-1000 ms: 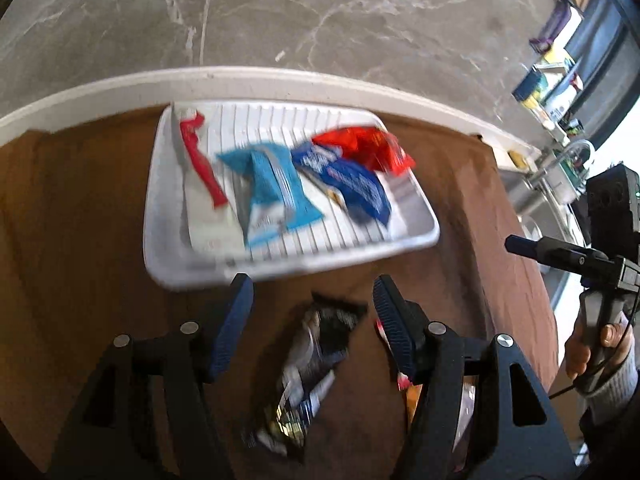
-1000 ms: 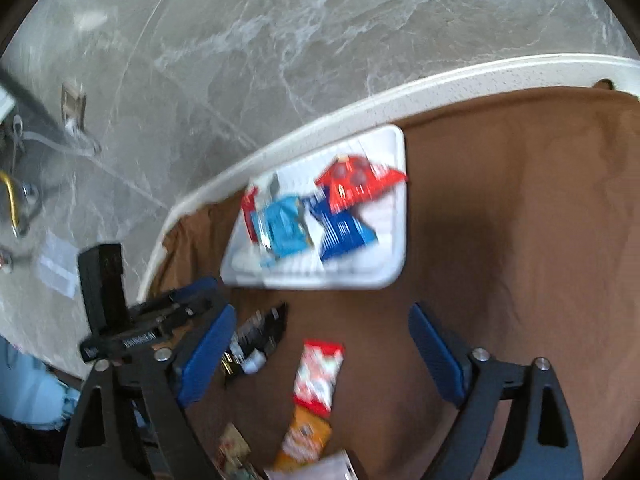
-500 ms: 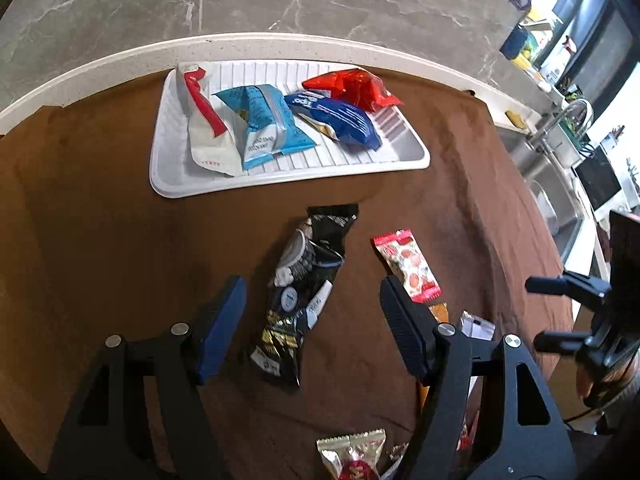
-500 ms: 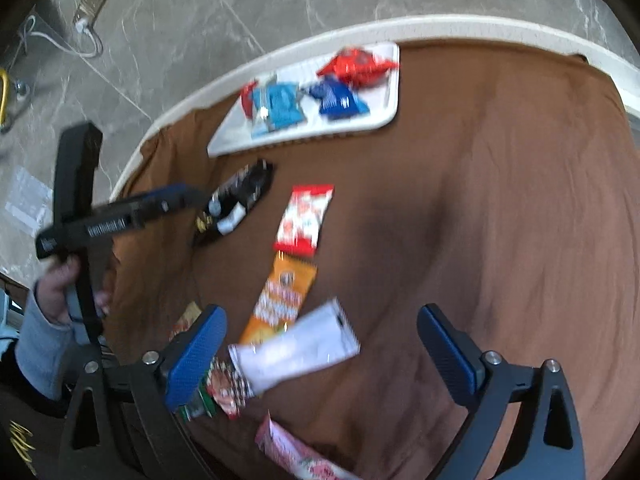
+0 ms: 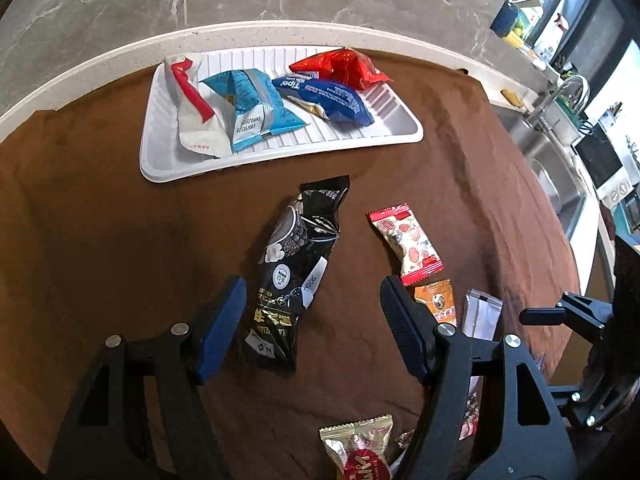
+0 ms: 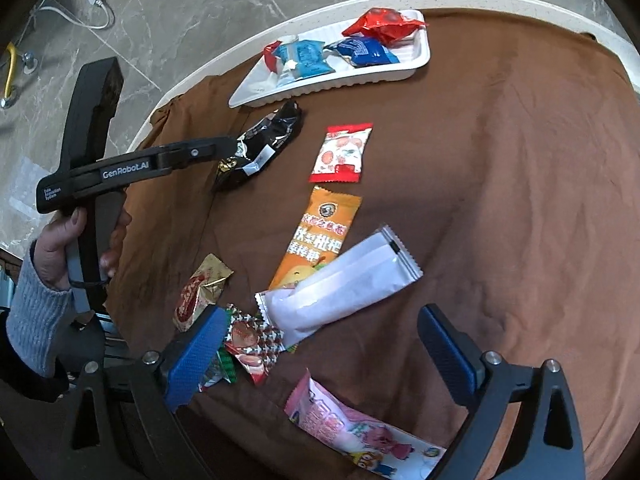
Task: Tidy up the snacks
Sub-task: 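Withdraw both tools and move over the black bag and white bar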
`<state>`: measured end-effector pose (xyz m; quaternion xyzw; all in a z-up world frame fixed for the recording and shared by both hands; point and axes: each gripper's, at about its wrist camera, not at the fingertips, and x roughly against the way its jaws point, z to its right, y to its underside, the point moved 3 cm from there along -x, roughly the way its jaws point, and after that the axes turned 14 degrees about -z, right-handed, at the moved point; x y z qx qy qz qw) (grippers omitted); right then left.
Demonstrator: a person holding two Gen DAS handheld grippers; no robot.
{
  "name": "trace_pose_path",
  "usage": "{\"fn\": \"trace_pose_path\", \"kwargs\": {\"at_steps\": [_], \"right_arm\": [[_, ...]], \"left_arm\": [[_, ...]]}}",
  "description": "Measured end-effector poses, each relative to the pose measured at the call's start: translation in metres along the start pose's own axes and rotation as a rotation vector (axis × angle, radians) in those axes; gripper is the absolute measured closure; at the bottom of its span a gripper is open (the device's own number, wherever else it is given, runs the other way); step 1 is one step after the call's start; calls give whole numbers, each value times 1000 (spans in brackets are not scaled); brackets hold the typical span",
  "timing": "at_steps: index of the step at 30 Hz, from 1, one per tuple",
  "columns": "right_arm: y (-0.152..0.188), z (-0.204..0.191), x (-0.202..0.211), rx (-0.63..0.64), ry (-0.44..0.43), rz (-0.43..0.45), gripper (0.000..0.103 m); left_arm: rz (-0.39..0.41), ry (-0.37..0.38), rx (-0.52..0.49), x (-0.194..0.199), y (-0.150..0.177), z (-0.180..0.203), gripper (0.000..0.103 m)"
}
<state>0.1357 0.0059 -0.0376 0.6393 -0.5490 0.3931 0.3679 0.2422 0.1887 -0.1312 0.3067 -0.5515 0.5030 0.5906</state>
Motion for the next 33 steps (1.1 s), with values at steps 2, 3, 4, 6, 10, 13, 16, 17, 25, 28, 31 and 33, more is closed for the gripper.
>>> {"fn": "trace_pose_path", "kwargs": {"at_steps": [2,3,4,6,10,13,16,17,25,28,31,33], "right_arm": [[-4,-6,0,11,11,15,4],[-6,-9,0,13,10,19,4],[-9,-11,-1,14,12,20,4],[-14,-14,-3,7,24,23,4],[-19,-10,-12,-53,93,-7,5],[-17,-3,-20,-114,109,-36,4],[-15,1,-27,-155,112,-50,4],[-16,0,-28,-166,111,-48,5],[-19,3,-31,-241,159,-32,21],[-18,3,-29,-239,198,-24,37],[-16,4,-28,-229,236,-19,52],[-15,6,-26,-225,250,-17,58]], "left_arm": [[-6,-3,-9,-3,-1,-1,35],[-9,-5,-16,-4,-2,-1,35],[-10,-6,-21,-5,-3,-2,35],[-15,-8,-41,-8,-5,-2,35],[-20,-3,-73,-12,-8,-3,35],[-25,-4,-106,-15,-12,-5,35],[-25,0,-132,-19,-17,-6,35],[-26,-1,-137,-20,-18,-7,35],[-48,-10,-207,-32,-25,-6,35],[-51,-15,-233,-35,-26,-2,35],[-49,-30,-272,-39,-25,3,35],[-46,-50,-294,-41,-26,5,35]]}}
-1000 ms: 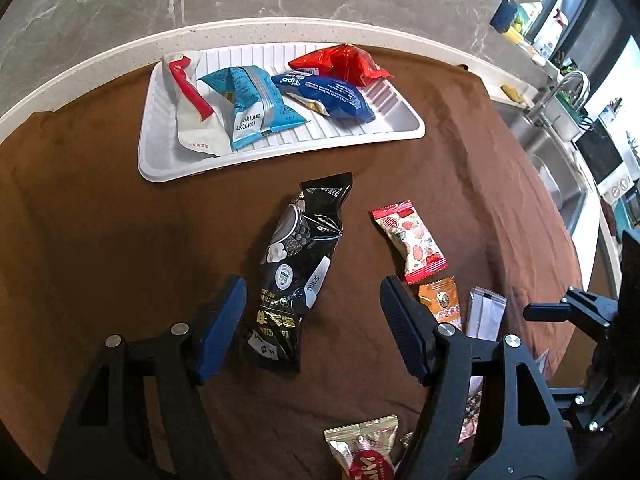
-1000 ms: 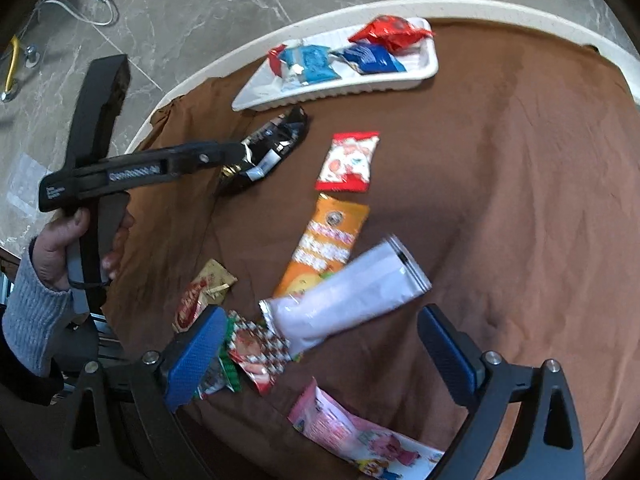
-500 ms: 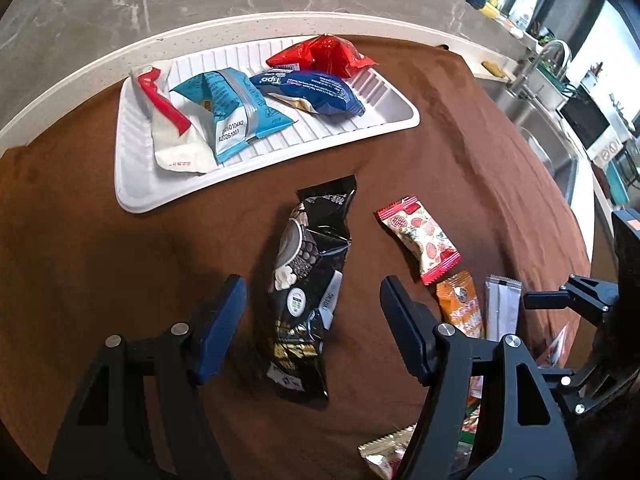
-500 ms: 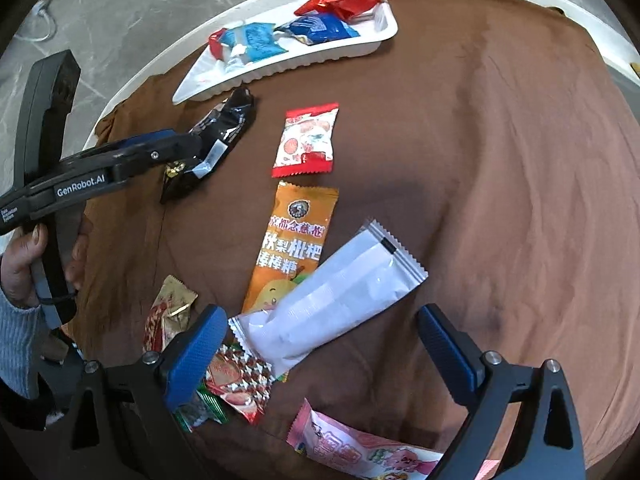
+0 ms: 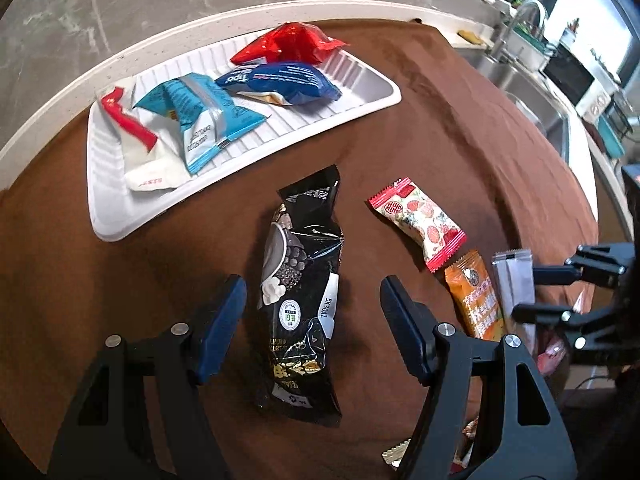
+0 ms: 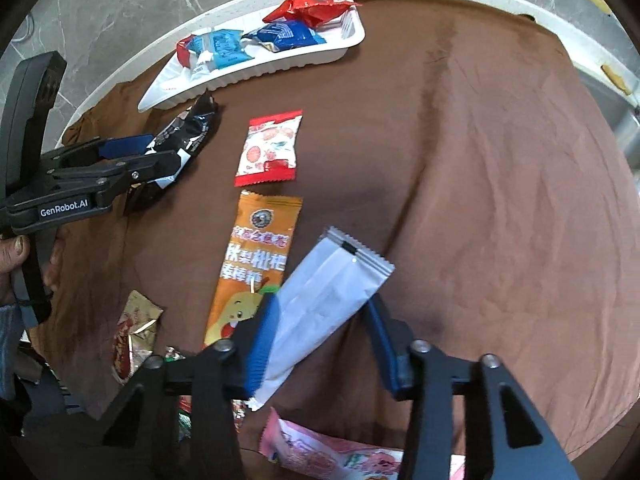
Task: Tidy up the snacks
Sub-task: 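Withdraw both tools and move over the black bag and white bar, then grasp the black bag with left tool while right tool grasps white bar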
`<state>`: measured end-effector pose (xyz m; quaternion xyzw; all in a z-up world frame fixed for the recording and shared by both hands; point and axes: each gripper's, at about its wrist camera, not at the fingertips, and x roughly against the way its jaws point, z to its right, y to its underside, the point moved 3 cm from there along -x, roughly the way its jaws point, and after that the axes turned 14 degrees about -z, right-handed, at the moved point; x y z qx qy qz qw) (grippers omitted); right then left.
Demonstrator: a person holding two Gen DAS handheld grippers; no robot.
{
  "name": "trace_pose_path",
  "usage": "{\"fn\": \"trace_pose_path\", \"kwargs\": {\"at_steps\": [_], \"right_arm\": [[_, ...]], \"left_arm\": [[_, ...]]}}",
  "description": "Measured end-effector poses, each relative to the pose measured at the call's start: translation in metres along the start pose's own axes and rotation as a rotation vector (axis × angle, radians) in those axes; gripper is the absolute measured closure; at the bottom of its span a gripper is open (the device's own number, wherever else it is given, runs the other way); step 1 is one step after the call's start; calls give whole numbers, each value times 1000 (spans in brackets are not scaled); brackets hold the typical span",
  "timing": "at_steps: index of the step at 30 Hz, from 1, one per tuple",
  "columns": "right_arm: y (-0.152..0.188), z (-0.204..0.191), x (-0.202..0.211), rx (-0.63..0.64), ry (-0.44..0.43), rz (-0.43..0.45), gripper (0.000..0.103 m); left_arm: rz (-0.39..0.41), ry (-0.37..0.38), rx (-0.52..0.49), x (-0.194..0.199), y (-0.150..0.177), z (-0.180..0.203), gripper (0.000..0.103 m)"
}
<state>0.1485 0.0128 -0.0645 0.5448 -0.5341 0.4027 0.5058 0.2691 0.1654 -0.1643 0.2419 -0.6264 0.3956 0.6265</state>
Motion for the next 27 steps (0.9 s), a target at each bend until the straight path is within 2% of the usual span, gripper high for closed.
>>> {"fn": "trace_pose_path", "kwargs": {"at_steps": [8,14,21,23,24,26,27], "right_arm": [[8,2,16,-12,-29,32,58],[9,1,6,-28,-51,-12,58],[6,-8,-1,5,-17,-27,57],[4,-10,-2,17,-5,-23,60],[4,-12,-2,35,7,-18,65],[2,-16,-2,67,33,-5,73],[1,-18,-1,87,50,5,79]], "left_arm": [[-14,-14,-31,-7,-1,1,35],[-20,-12,-33,-11,-2,1,35],[-26,-21,-52,-16,-3,4,35],[-26,-14,-63,-17,-4,5,36],[-21,-10,-69,-16,-3,6,39],[-8,-4,-85,-16,-3,8,59],[-10,1,-91,-16,-3,9,65]]}}
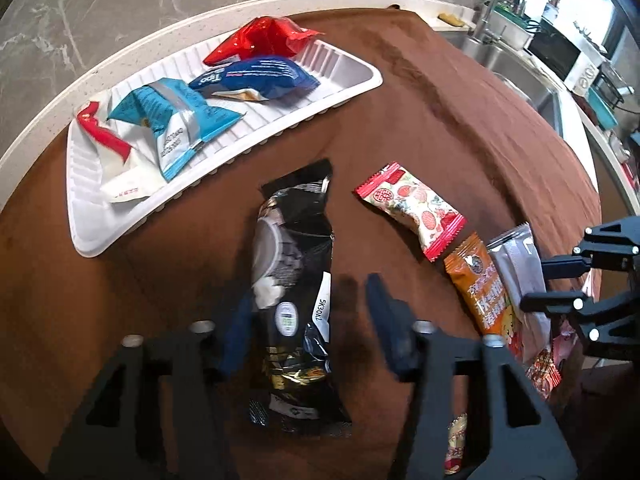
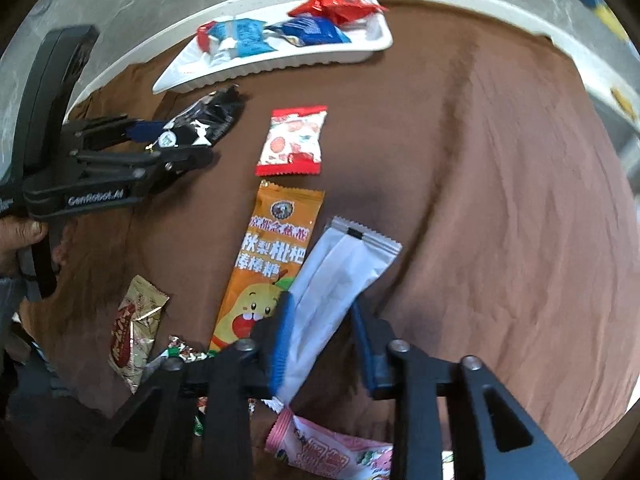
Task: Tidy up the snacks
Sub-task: 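Grasp the black bag with left tool while right tool grasps white bar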
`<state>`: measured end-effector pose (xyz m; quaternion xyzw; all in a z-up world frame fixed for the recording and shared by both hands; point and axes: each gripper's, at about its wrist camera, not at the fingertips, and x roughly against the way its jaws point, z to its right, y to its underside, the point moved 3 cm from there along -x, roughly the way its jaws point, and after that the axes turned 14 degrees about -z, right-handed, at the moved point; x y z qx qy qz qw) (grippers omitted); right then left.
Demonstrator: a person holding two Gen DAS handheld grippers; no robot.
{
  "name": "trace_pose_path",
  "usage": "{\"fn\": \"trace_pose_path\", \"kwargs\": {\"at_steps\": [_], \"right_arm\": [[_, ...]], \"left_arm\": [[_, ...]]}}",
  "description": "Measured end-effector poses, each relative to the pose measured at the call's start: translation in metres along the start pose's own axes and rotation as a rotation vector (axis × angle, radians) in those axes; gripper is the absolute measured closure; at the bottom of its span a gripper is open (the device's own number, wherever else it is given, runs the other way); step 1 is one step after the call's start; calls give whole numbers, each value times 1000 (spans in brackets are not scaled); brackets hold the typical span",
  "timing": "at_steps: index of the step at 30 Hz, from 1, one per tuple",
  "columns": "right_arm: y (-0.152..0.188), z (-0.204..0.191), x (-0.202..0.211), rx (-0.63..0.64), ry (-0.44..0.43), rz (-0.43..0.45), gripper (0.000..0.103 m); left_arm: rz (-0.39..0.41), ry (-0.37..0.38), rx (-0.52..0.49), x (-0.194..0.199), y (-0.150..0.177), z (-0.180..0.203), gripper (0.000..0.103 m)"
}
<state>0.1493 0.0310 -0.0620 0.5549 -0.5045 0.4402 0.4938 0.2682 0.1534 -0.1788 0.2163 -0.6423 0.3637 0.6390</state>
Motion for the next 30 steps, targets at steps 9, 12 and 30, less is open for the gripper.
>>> {"fn": "trace_pose_path", "kwargs": {"at_steps": [9,12,30], "right_arm": [[-4,-1,7,57,-22,45,91],[-5,1,11,47,-61,52,92],[-8,5,6,13,-149,30,87]], "left_arm": [[7,70,26,-3,1,-6,83],[23,82,49,3,2,-11,85],[43,81,70,13,5,-17,85]]}}
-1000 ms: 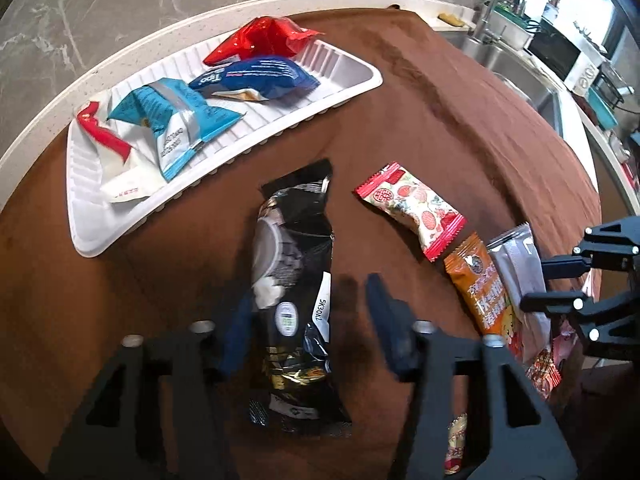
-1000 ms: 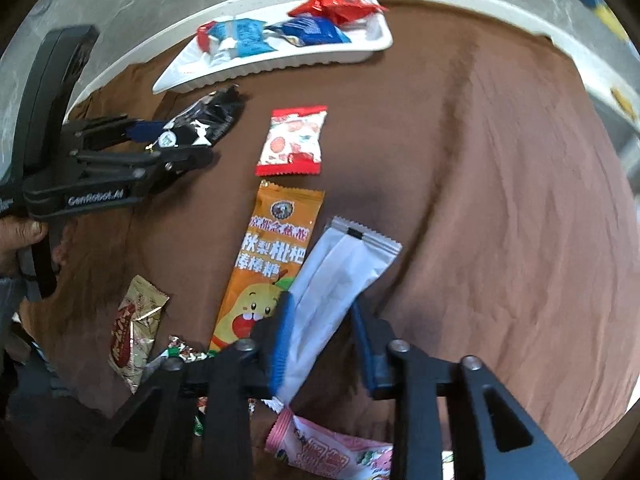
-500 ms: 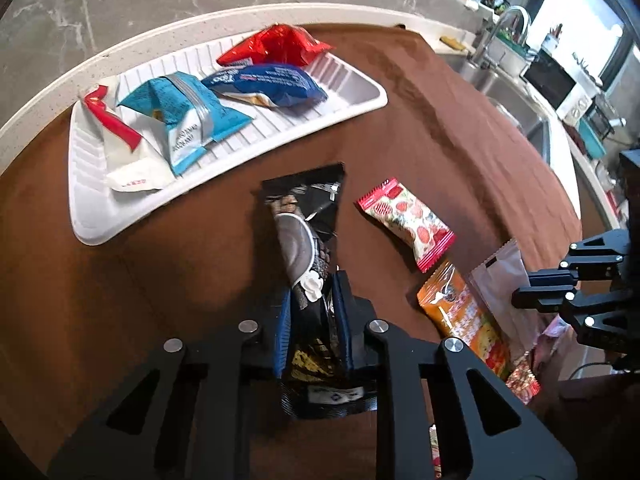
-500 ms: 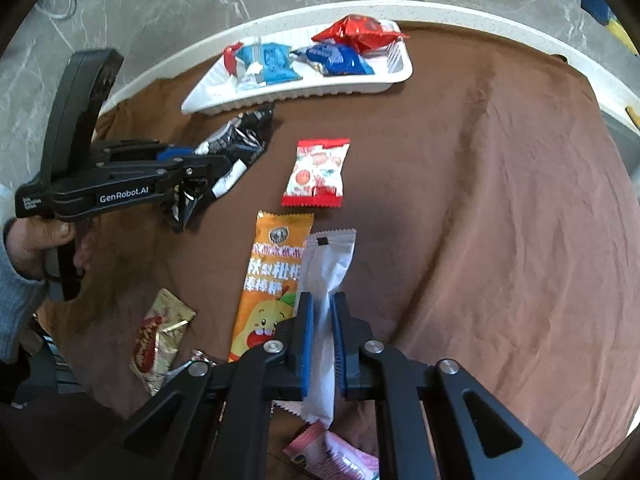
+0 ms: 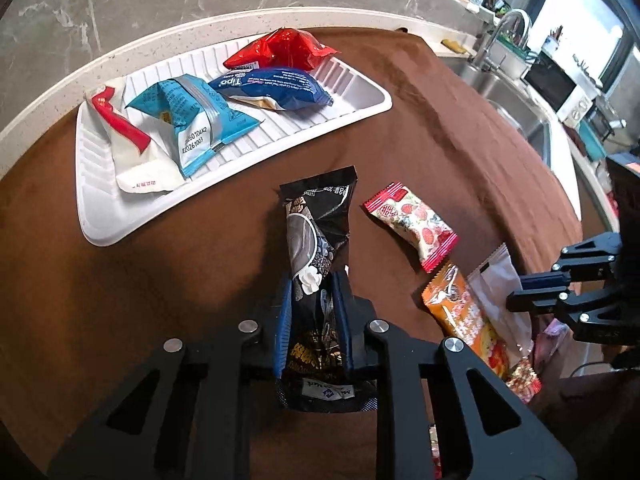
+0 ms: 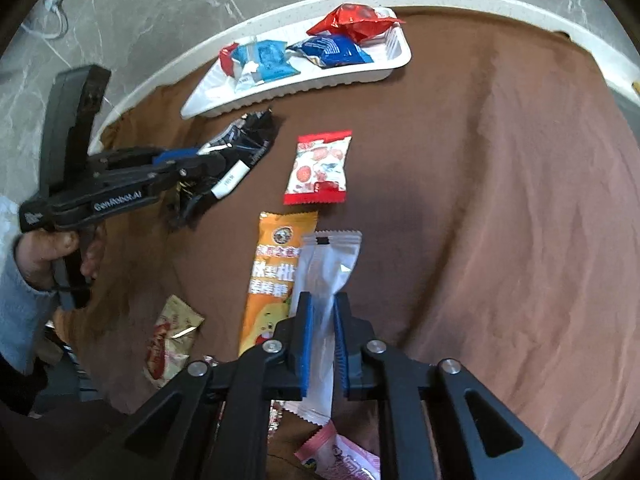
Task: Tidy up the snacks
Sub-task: 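Grasp the black bag with left tool while right tool grasps white bar, then lift the black bag with left tool while right tool lifts the white bar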
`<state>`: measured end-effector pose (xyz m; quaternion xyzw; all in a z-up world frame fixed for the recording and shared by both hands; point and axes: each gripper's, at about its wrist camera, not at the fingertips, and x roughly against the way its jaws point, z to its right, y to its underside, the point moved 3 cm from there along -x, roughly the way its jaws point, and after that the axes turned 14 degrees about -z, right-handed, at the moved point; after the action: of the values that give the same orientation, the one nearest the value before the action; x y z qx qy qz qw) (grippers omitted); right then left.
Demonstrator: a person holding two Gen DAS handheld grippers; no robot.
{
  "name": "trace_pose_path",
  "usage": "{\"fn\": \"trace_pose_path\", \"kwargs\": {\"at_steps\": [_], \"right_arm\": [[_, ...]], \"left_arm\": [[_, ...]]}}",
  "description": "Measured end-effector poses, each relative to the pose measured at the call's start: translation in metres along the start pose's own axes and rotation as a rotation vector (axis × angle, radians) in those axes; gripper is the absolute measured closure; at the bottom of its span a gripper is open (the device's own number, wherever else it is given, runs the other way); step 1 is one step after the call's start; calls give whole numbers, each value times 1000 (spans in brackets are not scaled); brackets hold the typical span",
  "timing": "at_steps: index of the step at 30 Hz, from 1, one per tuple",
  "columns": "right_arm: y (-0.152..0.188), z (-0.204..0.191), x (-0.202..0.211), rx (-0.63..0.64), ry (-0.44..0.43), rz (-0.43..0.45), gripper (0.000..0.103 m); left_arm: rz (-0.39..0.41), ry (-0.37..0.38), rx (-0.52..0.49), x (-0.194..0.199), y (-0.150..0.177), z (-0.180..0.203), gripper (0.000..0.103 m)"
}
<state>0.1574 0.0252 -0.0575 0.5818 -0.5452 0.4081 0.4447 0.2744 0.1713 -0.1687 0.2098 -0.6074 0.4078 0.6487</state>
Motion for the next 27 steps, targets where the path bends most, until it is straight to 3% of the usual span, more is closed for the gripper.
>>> {"fn": "trace_pose_path", "kwargs": {"at_steps": [1,5,10,12,13,14,17,21,23,27], "right_arm": [[0,-3,-2,13,11,-11,86],[2,-10,-11,45,44,-36,52],[5,-23,-19,117,136,-43,49],[7,-26,-20,146,178,-39,56],[7,-27,-20,155,189,-34,60],[8,-28,-20,162,191,-28,62],[8,-25,-18,155,183,-15,69],[8,-13,-12,102,113,-5,75],[5,-7,-10,79,84,-3,76],[1,4,-6,14,-5,-4,87]], "left_arm": [[-1,-2,-3,-1,-1,1,85],[-19,-14,-14,-4,-6,1,82],[-39,-33,-36,-9,-9,5,77],[-67,-48,-56,-16,-10,9,70],[-72,-58,-61,-18,-10,10,59],[-67,-79,-85,-20,-9,15,55],[-66,-127,-131,-23,-9,24,54],[-56,-108,-147,-24,-8,28,54],[-51,-103,-147,-22,-6,27,71],[-43,-52,-98,-18,-6,18,78]]}}
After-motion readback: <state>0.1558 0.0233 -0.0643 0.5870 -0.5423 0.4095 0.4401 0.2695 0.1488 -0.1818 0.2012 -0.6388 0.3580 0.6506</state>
